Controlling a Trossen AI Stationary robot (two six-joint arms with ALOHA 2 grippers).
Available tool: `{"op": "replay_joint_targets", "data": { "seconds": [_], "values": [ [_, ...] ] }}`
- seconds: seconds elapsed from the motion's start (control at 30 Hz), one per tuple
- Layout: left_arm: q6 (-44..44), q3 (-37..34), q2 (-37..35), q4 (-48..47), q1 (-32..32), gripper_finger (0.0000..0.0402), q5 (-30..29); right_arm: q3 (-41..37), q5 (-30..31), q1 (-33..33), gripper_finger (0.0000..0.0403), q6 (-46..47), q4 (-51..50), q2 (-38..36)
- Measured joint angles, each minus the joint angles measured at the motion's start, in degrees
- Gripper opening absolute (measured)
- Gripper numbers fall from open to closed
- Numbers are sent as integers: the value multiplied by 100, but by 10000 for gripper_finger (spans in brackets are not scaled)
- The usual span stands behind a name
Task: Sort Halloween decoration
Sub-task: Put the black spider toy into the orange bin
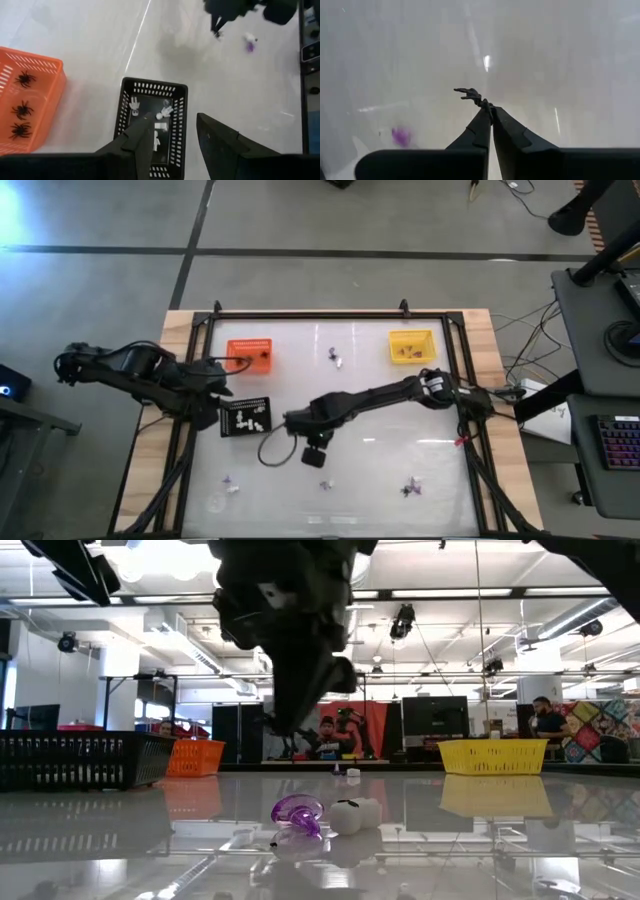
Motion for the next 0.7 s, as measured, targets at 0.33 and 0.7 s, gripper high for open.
{"op": "replay_joint_targets", "data": {
  "seconds": [0.33, 0.7],
  "values": [
    [-38, 2, -237, -13, 5, 130, -368, 37, -109, -813, 9, -356, 1035, -9],
    [-349, 7, -270, -29, -1, 130, -1157, 37, -237, -1662, 9, -526, 2249, -11]
  ]
}}
